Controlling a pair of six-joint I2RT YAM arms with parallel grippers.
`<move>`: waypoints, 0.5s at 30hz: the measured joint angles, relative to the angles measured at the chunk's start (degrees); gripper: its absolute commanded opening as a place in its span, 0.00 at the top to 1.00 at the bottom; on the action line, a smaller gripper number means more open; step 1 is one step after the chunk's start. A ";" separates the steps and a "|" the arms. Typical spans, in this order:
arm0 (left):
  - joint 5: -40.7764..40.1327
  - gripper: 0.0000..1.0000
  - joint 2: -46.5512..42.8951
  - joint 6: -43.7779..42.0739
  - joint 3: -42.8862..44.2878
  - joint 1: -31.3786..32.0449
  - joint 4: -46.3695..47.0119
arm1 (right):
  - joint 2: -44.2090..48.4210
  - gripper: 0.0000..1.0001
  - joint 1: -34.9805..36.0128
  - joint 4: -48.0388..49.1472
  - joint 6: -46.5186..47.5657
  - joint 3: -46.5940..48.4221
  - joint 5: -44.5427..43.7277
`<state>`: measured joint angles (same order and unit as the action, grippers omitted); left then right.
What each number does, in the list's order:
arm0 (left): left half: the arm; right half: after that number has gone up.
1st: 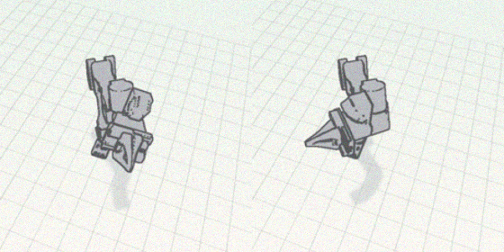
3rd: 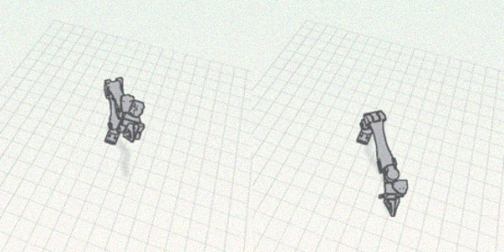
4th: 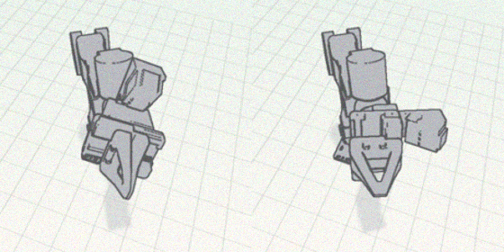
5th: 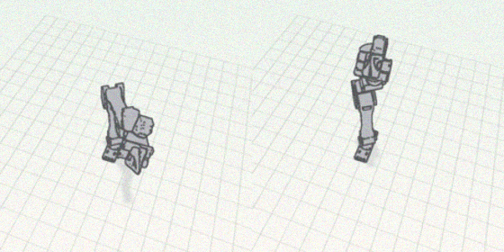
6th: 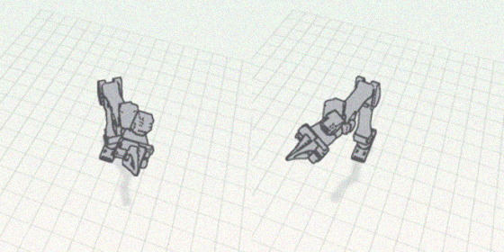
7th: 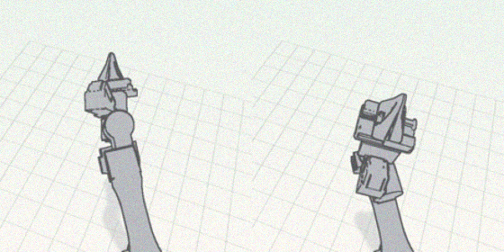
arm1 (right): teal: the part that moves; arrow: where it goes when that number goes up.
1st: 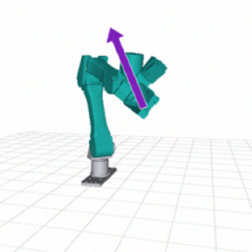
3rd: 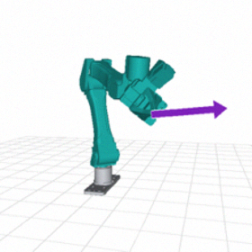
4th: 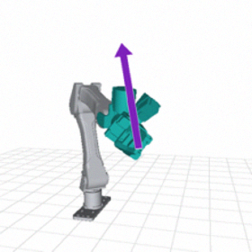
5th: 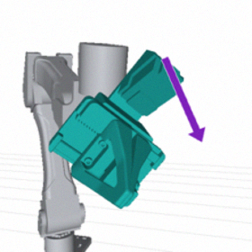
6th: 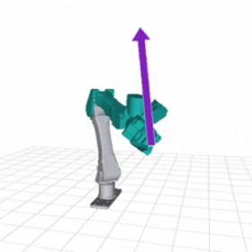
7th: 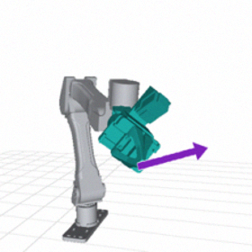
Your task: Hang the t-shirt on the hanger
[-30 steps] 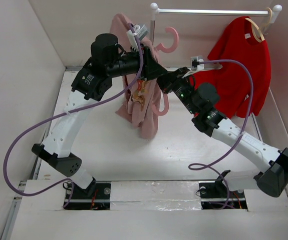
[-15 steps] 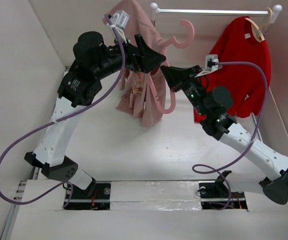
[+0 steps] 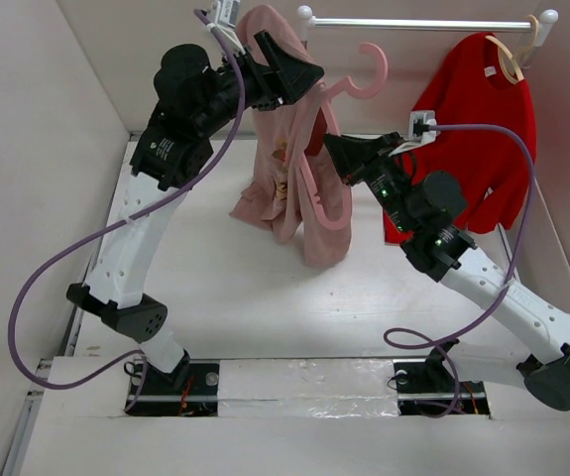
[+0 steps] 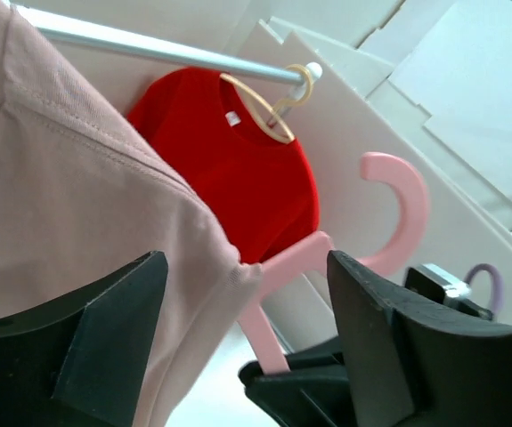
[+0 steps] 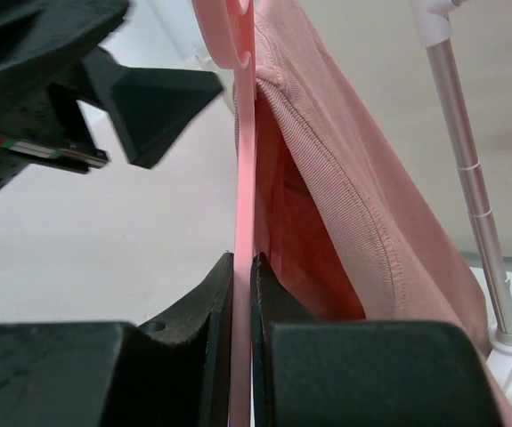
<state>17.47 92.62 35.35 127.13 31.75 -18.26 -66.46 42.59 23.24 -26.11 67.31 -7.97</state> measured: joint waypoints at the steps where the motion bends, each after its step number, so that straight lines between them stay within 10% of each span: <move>1: -0.07 0.29 0.66 0.35 0.00 0.02 0.00 | 0.00 1.00 0.17 -0.20 0.13 0.00 -0.02; 15: -5.99 0.30 6.56 2.73 2.12 0.02 -2.03 | -2.36 1.00 2.60 -1.84 3.61 1.95 -1.29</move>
<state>11.49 99.18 38.09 129.25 31.77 -20.29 -68.82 45.19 21.41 -22.50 69.25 -9.26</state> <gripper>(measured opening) 0.714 0.122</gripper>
